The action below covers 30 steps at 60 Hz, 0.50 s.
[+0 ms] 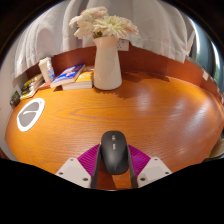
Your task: Arrange mouse
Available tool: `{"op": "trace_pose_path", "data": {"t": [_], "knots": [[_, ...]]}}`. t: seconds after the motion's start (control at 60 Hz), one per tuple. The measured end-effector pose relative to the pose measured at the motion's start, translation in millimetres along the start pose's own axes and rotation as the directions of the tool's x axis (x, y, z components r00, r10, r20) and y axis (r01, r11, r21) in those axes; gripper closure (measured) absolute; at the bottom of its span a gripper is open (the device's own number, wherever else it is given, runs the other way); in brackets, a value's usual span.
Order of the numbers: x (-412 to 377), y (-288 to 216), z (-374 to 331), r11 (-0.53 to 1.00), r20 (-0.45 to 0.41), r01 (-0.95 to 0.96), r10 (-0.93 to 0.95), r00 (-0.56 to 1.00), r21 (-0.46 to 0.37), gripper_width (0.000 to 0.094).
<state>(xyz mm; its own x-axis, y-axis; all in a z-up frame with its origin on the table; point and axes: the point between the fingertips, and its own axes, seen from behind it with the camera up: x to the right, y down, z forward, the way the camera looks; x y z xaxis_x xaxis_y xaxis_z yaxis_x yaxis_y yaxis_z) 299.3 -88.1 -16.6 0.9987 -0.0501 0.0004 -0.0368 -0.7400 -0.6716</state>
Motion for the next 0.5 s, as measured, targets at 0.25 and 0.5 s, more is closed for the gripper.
{"op": "trace_pose_path", "data": {"t": [0.25,0.5], "knots": [[1,0,3,0.998,-0.025,-0.037,0.036,0.999,-0.053,0.063],[-12,-86,-44,0.997,-0.134,-0.068,0.073,0.988,0.042,0.0626]]}}
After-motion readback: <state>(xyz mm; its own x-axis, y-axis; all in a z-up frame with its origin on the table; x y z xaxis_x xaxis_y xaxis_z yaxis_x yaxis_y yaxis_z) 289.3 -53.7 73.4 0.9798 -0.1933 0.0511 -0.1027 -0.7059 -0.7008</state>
